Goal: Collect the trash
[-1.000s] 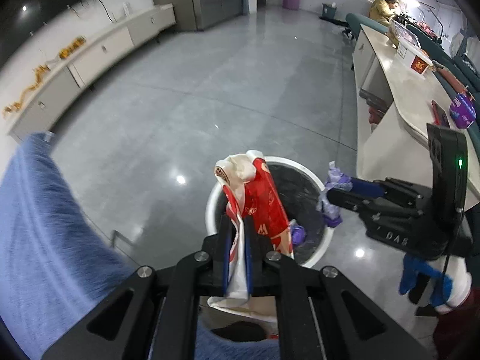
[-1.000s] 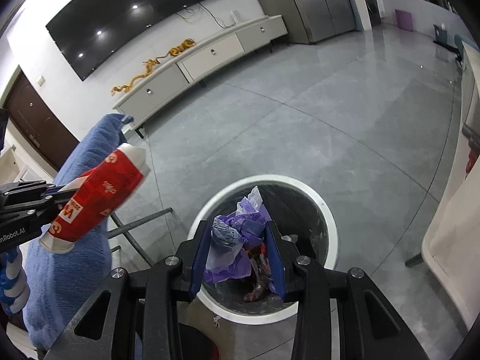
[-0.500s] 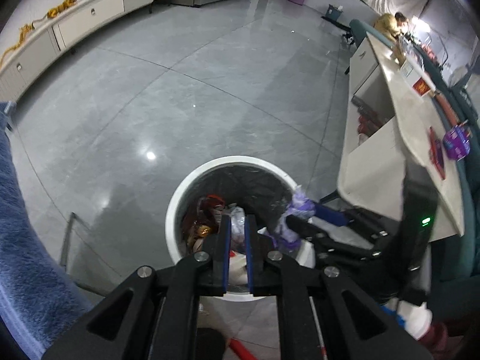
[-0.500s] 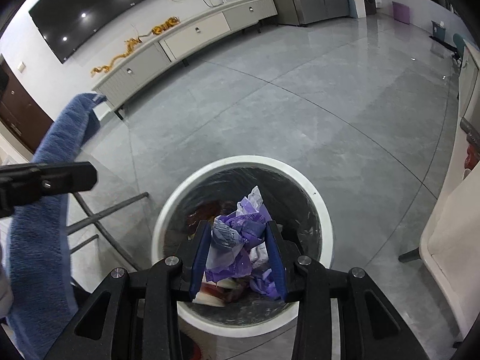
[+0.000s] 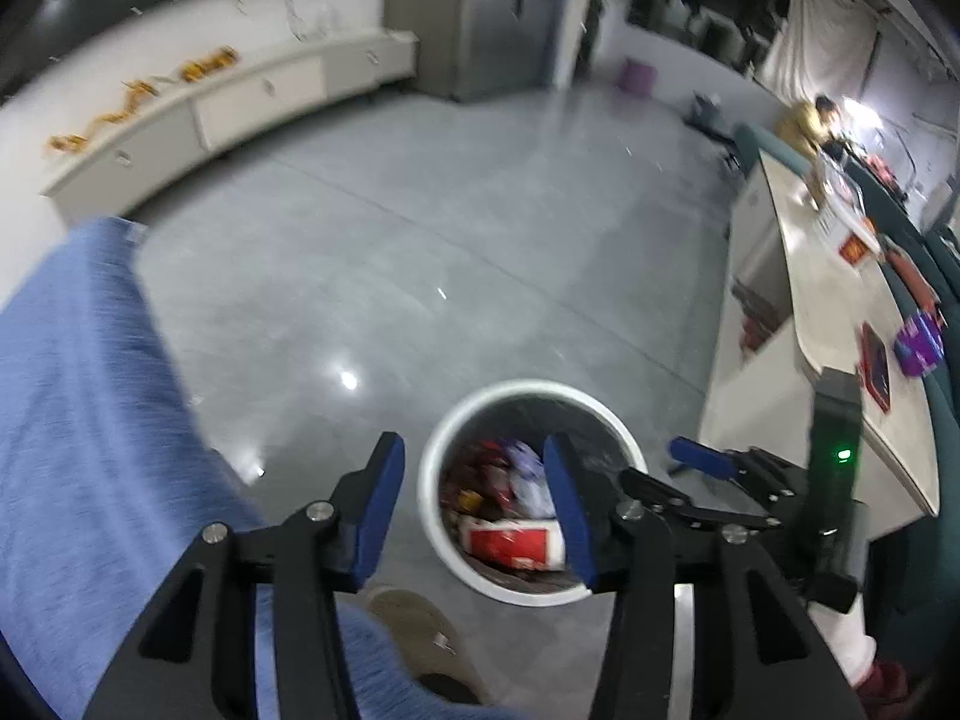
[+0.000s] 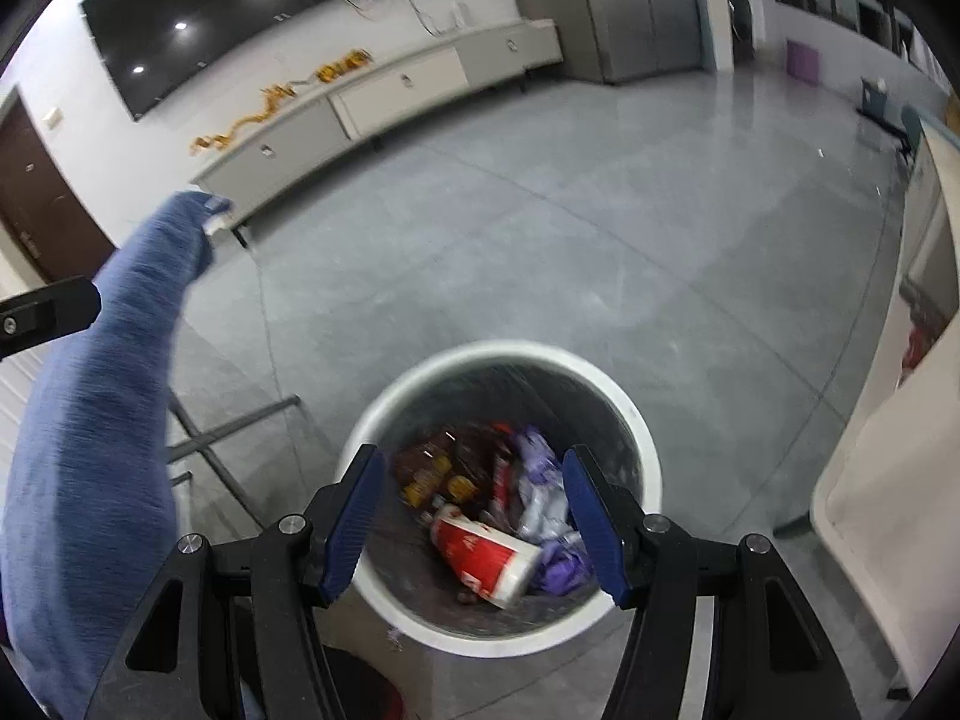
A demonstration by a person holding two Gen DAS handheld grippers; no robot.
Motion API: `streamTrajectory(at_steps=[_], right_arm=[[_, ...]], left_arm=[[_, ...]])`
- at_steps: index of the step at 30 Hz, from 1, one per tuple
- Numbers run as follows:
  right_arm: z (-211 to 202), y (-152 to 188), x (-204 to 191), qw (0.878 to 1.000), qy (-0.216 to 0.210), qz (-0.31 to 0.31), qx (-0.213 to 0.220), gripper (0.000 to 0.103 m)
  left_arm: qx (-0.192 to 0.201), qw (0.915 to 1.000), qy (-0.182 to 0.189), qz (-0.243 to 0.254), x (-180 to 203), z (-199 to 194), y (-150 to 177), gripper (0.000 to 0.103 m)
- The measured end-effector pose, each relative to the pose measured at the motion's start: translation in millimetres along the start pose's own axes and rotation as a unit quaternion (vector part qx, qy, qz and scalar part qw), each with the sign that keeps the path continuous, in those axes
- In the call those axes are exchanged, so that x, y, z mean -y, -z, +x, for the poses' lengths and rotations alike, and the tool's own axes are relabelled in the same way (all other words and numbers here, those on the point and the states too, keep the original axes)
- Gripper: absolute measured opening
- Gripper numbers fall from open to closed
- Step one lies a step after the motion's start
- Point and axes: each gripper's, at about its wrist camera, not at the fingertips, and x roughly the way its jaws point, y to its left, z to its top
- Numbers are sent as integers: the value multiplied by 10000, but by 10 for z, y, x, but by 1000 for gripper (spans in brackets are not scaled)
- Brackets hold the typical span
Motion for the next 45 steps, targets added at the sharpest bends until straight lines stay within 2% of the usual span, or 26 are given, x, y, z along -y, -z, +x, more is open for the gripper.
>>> streamTrajectory(at_steps=[3, 6, 9, 13, 17, 21, 25, 29, 33, 38, 45], right_arm=[[-221, -99, -276, 9992, -108, -241, 309, 65], [-433, -175, -578, 9966, -251, -506, 608, 71], [-628, -242, -930, 9920, -399, -807, 884, 78], [-827, -286, -1401, 9841, -620, -1190, 1163, 86], [-966, -313, -1833, 9749, -827, -1548, 1373, 92], [-1049, -320, -2183, 9668, -977, -1764, 1567, 97], [-1121, -340, -2457, 9600, -1052, -1911, 1753, 103], [-1143, -367, -2696, 9550, -1003, -2033, 1913, 103], [-1125, -361, -2844, 9508, -949, -2130, 2038, 103], [-1123, -316, -2979, 9447, -808, -2283, 2211, 103], [-1105, -348, -2990, 9448, -723, -2199, 2317, 103]], left_arm=[[381, 9986, -353, -113, -199, -351, 89, 48], [721, 9940, -759, -312, -412, -685, 211, 67], [1141, 9852, -1147, -565, -638, -1024, 372, 77], [1491, 9723, -1607, -816, -916, -1426, 561, 79], [1841, 9551, -2091, -1012, -1159, -1816, 767, 79], [2024, 9410, -2464, -1130, -1328, -2106, 955, 82], [2184, 9262, -2784, -1306, -1511, -2343, 1132, 99], [2363, 9114, -2982, -1570, -1702, -2560, 1308, 103], [2420, 8943, -3368, -1682, -1782, -2681, 1407, 103], [2486, 8853, -3504, -1779, -1875, -2746, 1521, 103], [2571, 8705, -3686, -2008, -2044, -2814, 1614, 103]])
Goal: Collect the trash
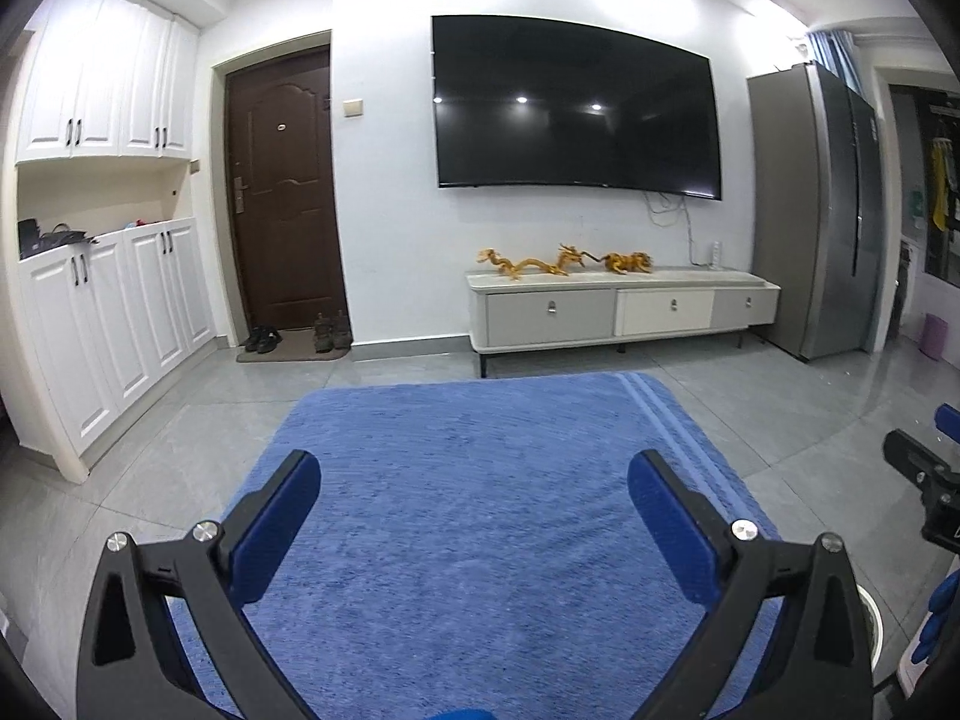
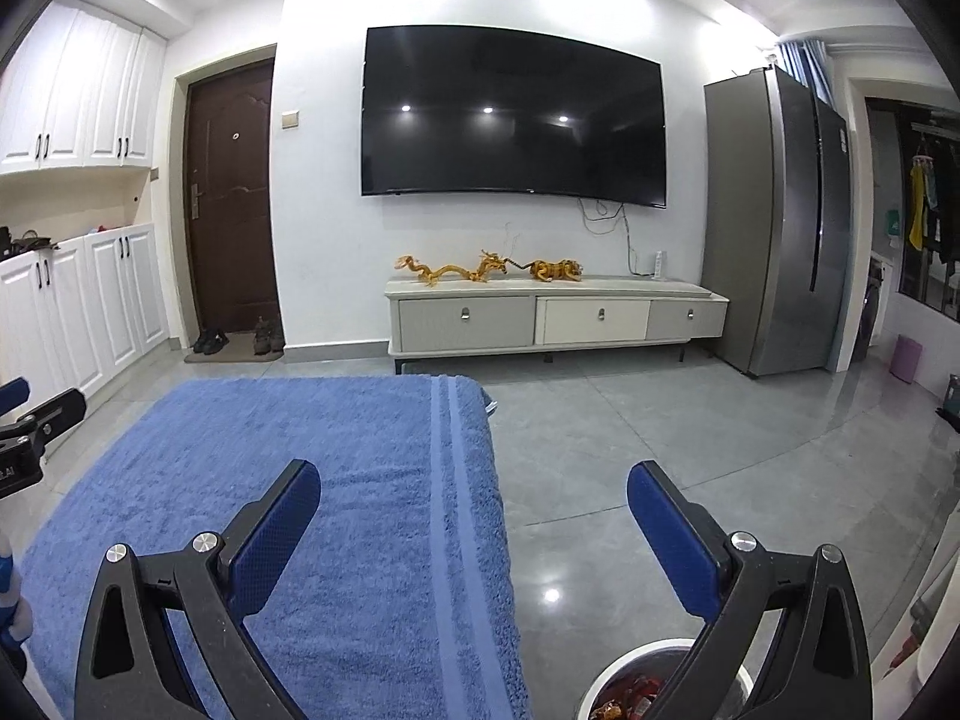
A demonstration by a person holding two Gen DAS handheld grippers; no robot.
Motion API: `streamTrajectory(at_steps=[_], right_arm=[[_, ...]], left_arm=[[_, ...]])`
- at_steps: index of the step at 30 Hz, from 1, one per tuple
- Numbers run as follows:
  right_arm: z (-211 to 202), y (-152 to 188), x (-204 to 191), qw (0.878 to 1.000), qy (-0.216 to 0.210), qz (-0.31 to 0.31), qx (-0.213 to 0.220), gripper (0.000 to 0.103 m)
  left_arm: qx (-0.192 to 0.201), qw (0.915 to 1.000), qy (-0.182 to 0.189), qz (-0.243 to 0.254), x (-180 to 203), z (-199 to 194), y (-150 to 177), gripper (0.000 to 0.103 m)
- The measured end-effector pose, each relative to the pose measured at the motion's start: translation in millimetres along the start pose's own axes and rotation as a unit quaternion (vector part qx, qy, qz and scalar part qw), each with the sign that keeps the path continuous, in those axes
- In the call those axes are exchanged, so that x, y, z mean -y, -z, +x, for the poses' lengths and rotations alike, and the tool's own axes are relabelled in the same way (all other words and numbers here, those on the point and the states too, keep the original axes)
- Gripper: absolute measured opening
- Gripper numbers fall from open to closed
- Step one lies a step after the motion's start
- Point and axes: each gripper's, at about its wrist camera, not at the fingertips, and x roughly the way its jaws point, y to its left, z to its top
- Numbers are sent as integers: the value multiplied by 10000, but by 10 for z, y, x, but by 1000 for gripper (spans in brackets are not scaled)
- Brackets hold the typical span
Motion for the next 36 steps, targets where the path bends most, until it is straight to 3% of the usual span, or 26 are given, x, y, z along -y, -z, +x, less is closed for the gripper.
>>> streamTrajectory(at_steps=[13, 36], right_arm=[[43, -8, 240, 9992, 259, 274, 116, 103], [72, -27, 444, 9983, 502, 234, 168, 103]], left_arm=[[-5, 9992, -333, -201, -216, 91, -2, 103], [-207, 9995, -225, 84, -64, 173, 22, 103]])
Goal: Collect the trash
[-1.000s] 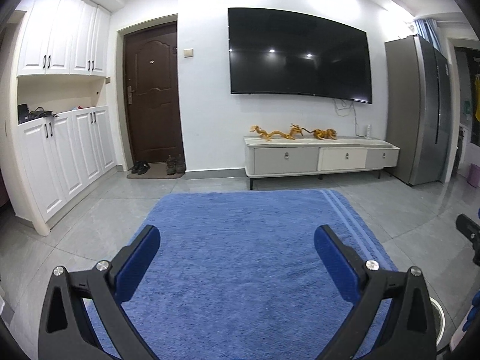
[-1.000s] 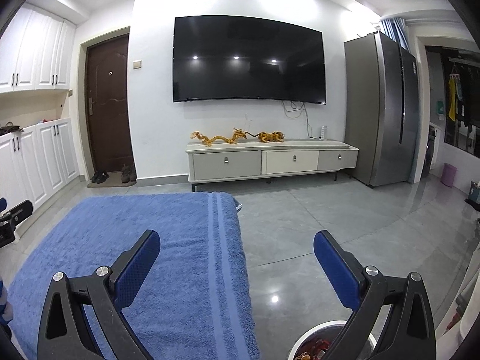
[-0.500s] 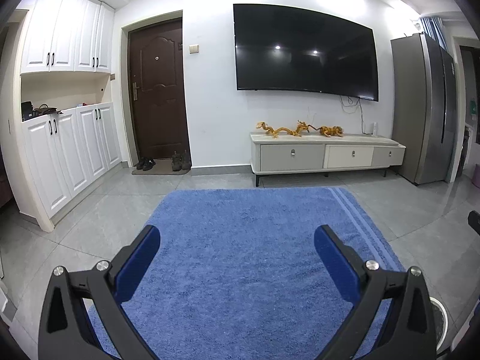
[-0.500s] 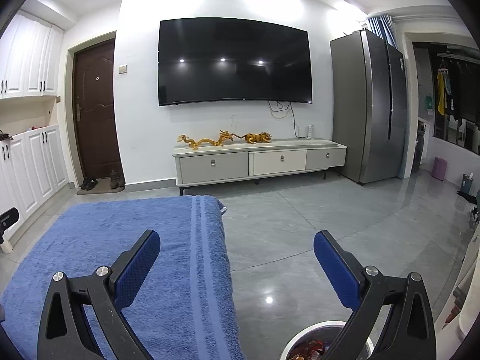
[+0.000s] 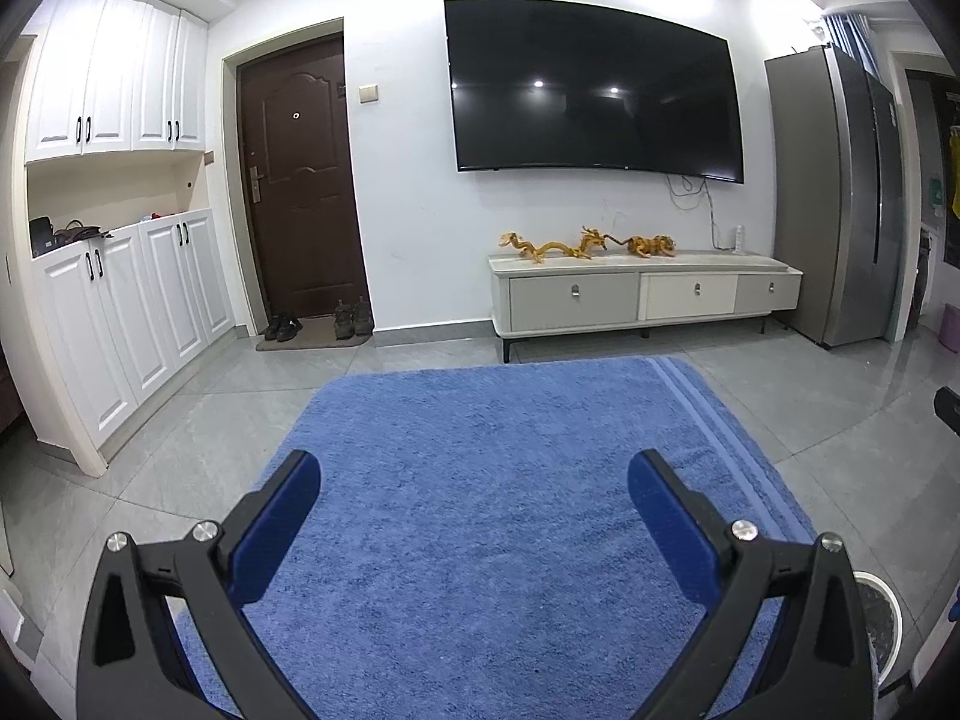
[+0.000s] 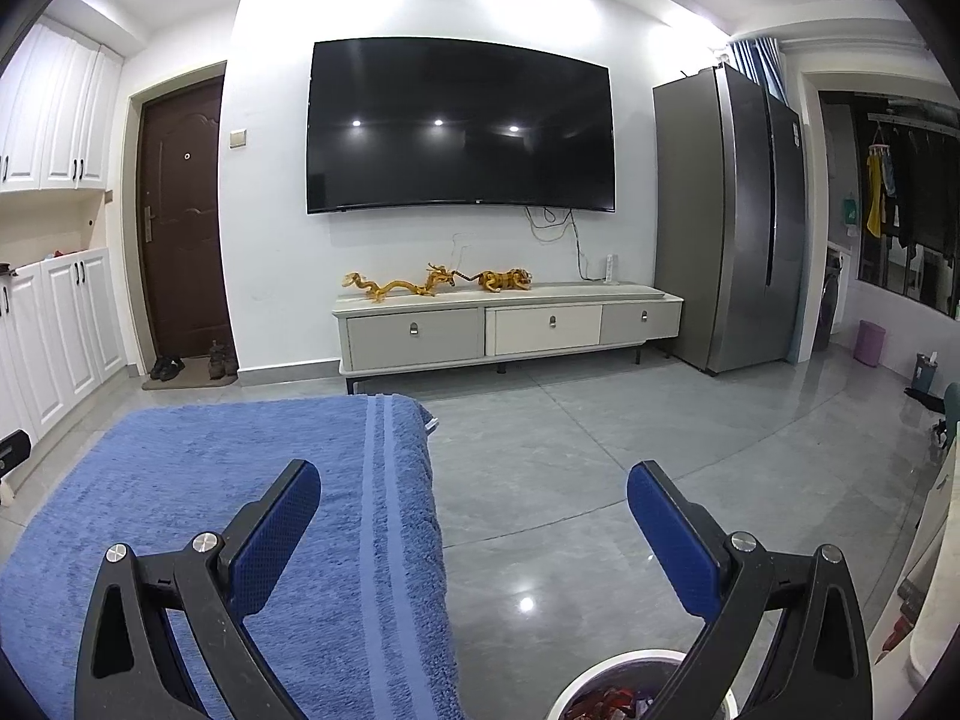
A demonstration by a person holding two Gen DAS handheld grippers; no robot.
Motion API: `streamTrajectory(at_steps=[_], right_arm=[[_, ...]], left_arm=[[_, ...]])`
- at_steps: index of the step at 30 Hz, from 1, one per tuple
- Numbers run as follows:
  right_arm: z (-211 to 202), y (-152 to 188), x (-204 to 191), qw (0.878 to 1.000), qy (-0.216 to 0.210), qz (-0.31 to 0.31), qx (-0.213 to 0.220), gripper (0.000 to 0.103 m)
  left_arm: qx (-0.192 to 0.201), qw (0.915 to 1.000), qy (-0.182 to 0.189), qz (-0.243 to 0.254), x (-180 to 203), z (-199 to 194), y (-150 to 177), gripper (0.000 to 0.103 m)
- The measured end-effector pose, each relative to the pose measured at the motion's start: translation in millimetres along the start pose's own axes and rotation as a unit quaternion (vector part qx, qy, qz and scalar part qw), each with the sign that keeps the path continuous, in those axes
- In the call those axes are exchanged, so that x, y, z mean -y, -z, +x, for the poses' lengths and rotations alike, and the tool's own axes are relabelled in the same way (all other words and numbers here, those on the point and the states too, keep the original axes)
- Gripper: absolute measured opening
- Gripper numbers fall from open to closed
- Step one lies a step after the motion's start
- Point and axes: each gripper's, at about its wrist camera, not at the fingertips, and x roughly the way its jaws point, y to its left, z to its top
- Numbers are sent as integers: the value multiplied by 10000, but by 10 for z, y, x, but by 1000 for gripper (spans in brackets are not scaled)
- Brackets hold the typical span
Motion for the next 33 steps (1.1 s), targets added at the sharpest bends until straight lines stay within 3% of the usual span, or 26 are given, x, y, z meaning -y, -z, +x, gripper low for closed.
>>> streamTrajectory(at_steps=[33], right_arm=[[-1, 24, 66, 10000, 30, 39, -86, 103]], left_arm=[[-69, 9999, 125, -29, 74, -45, 13, 103]])
